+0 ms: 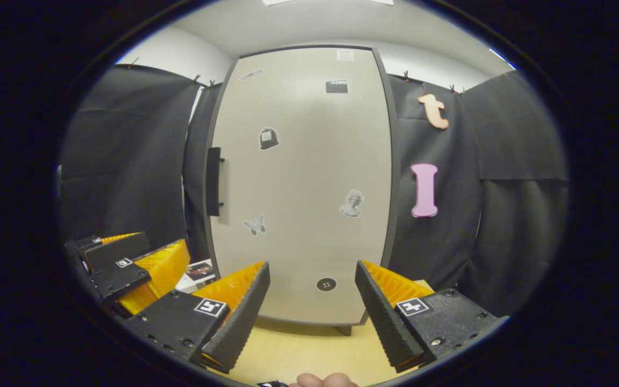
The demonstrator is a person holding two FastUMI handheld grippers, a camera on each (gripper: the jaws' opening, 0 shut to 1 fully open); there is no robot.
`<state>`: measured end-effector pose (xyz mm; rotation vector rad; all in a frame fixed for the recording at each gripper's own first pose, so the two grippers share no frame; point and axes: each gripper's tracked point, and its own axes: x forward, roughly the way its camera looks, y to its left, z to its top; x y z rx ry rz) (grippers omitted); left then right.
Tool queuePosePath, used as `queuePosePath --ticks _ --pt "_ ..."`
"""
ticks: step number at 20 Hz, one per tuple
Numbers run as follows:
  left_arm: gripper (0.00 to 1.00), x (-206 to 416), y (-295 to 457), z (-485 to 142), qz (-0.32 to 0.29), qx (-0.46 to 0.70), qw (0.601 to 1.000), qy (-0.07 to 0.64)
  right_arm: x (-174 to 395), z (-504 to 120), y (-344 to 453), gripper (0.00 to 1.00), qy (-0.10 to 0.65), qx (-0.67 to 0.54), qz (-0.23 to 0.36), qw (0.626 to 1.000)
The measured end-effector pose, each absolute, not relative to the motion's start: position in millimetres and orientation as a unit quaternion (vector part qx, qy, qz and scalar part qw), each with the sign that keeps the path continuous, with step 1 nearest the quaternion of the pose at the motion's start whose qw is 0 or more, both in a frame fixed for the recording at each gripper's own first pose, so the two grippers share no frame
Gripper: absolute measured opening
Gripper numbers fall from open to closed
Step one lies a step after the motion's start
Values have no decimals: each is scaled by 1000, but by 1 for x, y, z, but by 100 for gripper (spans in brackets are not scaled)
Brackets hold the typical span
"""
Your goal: Open the cabinet door with the right hand, grasp the bottle in the cabinet with the left hand and place it on the coaster, then close the cabinet door with the right hand.
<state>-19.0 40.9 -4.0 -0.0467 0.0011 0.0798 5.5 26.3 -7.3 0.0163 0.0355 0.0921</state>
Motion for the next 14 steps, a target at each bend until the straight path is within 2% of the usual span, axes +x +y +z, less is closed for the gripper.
queuePosePath --ticks 5,14 --pt "95 -36 73 -9 65 -13 998 3 30 -7 53 100 25 25 71 997" --pt "95 -66 103 -18 81 -4 996 24 74 19 129 99 -6 4 141 990"
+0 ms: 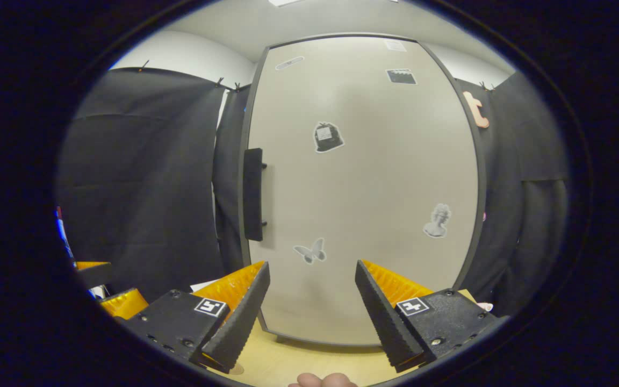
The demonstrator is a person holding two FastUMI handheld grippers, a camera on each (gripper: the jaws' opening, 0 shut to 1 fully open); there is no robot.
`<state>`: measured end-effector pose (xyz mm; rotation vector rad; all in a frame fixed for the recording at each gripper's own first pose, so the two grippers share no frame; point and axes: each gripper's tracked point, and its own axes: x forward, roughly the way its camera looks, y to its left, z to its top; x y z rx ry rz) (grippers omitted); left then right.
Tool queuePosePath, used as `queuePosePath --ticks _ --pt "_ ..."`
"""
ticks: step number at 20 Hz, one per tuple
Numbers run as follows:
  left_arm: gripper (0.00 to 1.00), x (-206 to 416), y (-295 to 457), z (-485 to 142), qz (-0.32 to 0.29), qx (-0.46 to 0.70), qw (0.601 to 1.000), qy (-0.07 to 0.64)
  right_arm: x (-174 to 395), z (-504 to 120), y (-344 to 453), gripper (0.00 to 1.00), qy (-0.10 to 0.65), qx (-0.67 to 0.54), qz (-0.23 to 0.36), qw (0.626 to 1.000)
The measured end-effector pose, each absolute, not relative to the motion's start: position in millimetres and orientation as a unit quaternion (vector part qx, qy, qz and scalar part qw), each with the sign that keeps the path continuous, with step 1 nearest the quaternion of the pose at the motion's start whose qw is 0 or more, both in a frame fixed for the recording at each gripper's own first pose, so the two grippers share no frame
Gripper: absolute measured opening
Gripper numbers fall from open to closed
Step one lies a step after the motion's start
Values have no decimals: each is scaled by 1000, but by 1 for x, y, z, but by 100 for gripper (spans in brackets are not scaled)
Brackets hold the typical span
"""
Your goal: Open the cabinet door with the right hand, grasp the bottle in the cabinet with the left hand and place it on the coaster, then close the cabinet door with the right hand.
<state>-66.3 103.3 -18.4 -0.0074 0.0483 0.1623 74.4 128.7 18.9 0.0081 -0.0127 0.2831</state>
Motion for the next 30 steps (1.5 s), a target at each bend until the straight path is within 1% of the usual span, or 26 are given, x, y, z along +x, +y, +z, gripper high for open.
queuePosePath --ticks 1,2,3,5,7,10,11,14,16,17,18,19,20,21,22,23,26,28,30 --pt "95 -70 107 -19 85 -2 996 27 78 26 136 100 -16 -1 147 989" --pt "95 -72 111 -20 88 -3 996 28 82 34 144 98 -25 -5 152 988" --pt "95 -75 114 -20 92 -3 995 30 86 40 151 100 -34 -8 157 987" --pt "95 -79 124 -24 102 -3 994 35 96 54 164 100 -49 -14 166 985" --pt "95 -83 134 -30 112 2 993 45 106 69 174 100 -68 -14 164 984" --pt "95 -90 144 -27 122 4 992 42 120 85 194 100 -87 -20 169 982" --pt "95 -93 149 -26 125 4 991 40 124 85 199 100 -85 -34 169 981" --pt "95 -97 160 -27 130 3 991 41 136 74 227 100 -59 -56 199 977" --pt "95 -100 166 -27 134 4 990 41 143 68 228 98 -41 -64 188 979" --pt "95 -102 169 -28 135 2 990 41 148 68 224 95 -42 -67 174 982" --pt "95 -102 171 -29 136 0 990 42 151 71 219 82 -50 -68 157 984" --pt "95 -103 173 -31 137 -1 990 44 153 70 228 72 -49 -63 164 983" --pt "95 -103 175 -33 138 -3 989 46 146 71 225 47 -49 -67 157 984" --pt "95 -104 177 -34 139 -4 989 49 152 70 224 38 -44 -75 152 985" --pt "95 -103 178 -35 139 -6 989 51 150 70 223 35 -42 -74 153 985" --pt "96 -103 178 -35 138 -8 989 51 150 68 225 34 -34 -65 160 984" --pt "95 -103 182 -27 140 -8 989 41 146 69 225 24 -17 -56 175 983" --pt "95 -103 178 -31 135 -10 990 44 142 68 225 22 -12 -52 186 981" --pt "96 -102 171 -38 119 -17 991 50 133 68 227 22 -3 -50 202 978"
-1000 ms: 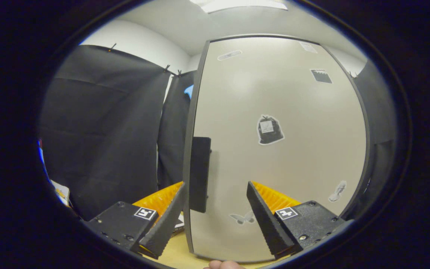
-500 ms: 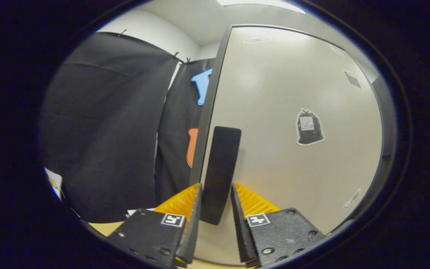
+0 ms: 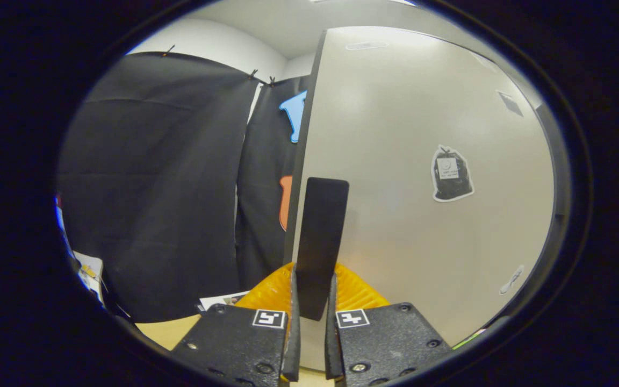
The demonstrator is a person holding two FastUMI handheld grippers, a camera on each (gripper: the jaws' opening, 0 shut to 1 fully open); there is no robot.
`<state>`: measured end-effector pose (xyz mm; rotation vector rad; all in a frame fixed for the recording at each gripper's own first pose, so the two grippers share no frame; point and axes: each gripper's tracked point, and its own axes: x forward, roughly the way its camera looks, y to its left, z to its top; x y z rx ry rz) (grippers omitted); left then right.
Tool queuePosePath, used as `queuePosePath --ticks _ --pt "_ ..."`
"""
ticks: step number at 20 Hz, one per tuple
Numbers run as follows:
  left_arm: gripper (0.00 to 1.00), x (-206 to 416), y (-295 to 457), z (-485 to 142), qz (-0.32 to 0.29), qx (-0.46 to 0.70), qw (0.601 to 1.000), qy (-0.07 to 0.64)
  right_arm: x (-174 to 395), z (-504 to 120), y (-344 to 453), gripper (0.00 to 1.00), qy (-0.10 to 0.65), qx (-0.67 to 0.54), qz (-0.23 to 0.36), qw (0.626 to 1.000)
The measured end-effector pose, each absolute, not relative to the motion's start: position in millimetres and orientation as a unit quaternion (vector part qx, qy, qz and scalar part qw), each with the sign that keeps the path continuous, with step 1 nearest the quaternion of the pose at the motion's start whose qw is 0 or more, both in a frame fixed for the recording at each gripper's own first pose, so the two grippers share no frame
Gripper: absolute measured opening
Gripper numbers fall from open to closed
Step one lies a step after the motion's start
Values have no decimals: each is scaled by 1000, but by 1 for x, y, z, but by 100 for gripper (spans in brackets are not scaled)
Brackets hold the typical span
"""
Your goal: Open the cabinet door with the right hand, grasp the bottle in the cabinet with the left hand and place it on the coaster, then close the cabinet door with the right hand.
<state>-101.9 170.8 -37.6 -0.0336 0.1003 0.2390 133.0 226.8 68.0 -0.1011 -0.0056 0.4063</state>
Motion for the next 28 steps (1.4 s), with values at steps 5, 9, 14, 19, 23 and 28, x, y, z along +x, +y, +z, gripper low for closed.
queuePosePath --ticks 5,9,14,19,23,28 --pt "95 -106 164 -38 108 -23 993 51 106 69 226 18 16 -38 232 972" --pt "95 -112 157 -44 107 -31 992 58 79 71 225 17 34 -26 283 958" --pt "95 -114 145 -55 104 -29 992 71 64 76 223 16 41 -23 316 948" --pt "95 -111 138 -63 104 -23 991 77 63 75 222 16 52 -21 346 937" --pt "95 -108 129 -70 103 -19 991 87 61 78 221 16 59 -23 372 926" --pt "95 -95 119 -71 95 -8 992 87 62 77 220 16 67 -26 400 914"
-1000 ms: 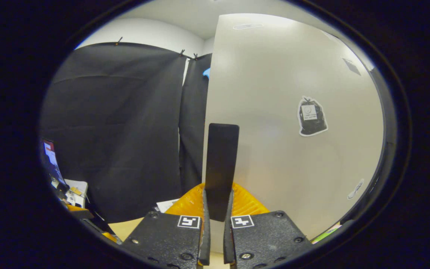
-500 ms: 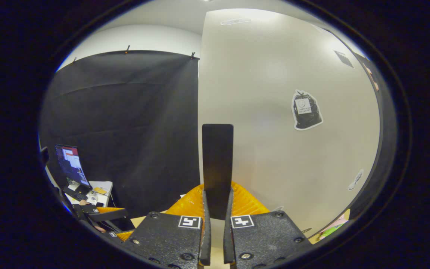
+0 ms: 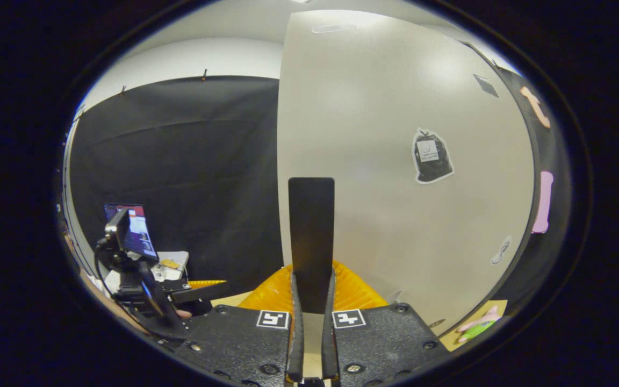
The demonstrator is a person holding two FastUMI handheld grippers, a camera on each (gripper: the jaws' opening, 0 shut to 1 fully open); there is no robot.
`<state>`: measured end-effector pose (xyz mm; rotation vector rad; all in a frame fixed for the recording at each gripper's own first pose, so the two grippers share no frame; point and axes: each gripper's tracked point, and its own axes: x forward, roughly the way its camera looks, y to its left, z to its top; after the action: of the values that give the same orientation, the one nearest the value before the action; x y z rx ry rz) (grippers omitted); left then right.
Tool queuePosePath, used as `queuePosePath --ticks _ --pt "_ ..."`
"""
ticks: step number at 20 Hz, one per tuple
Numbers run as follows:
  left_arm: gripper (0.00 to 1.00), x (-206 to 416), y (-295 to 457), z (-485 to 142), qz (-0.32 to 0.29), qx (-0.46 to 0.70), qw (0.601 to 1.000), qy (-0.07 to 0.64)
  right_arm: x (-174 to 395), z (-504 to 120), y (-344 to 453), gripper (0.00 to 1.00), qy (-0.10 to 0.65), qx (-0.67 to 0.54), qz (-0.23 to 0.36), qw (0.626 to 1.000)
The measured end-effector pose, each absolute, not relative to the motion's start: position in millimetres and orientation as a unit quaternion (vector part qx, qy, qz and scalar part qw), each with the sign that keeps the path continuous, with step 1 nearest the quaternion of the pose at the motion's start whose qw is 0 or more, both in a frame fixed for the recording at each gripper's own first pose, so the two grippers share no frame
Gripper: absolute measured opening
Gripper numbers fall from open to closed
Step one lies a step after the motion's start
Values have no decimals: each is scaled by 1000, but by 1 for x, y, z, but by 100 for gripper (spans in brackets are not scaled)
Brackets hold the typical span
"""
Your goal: Open the cabinet door with the right hand, grasp the bottle in the cabinet with the left hand and place it on the coaster, then close the cabinet door with the right hand.
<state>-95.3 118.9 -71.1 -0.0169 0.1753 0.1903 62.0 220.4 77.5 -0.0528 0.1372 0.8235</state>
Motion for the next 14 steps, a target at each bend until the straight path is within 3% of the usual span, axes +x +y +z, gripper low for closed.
queuePosePath --ticks 14 --pt "95 -10 45 -71 4 6 997 77 50 75 202 16 88 -9 413 906"
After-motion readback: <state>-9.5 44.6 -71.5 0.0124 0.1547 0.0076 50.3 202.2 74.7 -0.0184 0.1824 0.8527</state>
